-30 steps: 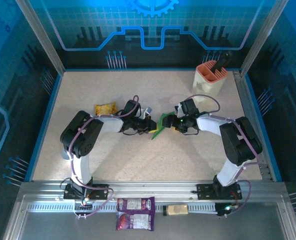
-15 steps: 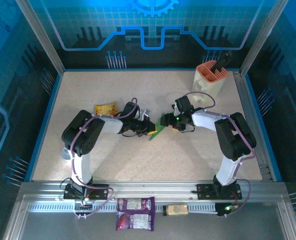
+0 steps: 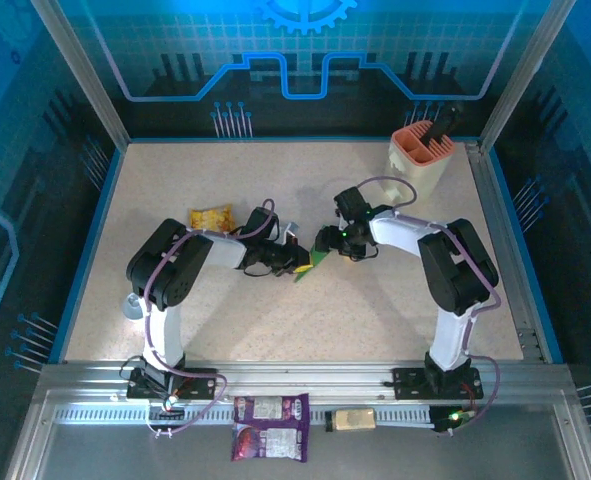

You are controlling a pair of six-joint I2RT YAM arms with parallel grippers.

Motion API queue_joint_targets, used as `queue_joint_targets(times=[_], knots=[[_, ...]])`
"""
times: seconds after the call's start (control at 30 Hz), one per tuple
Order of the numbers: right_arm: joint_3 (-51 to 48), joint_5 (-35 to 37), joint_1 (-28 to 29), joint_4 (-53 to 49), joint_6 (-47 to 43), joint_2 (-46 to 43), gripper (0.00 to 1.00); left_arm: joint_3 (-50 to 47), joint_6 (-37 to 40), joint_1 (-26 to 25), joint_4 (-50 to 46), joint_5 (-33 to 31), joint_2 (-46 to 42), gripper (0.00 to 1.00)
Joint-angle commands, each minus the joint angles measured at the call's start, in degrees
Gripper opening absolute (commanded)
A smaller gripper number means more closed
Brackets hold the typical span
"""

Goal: Fold a paper plane with a square sheet of paper (pick it up from the middle)

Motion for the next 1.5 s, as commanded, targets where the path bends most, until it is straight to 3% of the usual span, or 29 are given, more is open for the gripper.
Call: queue_joint_targets(times=[0.0, 0.47, 0.8, 1.2, 1.47], knots=[[0.6, 2.9, 1.0, -1.9, 0.4, 4.9, 0.75, -0.5, 0.6, 0.5, -0.2, 0.8, 0.1, 0.12], [2.6, 2.5, 1.0, -3.9, 0.5, 7.5, 0.74, -0.2, 7.0, 0.4, -9.3, -2.7, -6.4, 0.32], [2.9, 1.9, 1.1, -4.1, 0.6, 7.9, 0.74, 3.0, 15.8, -1.6, -19.6, -9.5, -8.2, 0.47], [2.7, 1.2, 0.7, -4.0, 0.9, 8.1, 0.74, 8.6, 21.9, -4.7, -27.6, -15.9, -4.8, 0.50], [2.5, 0.7, 0.4, -3.8, 1.0, 8.3, 0.74, 9.0, 22.8, -5.5, -27.3, -15.5, -3.1, 0.51]])
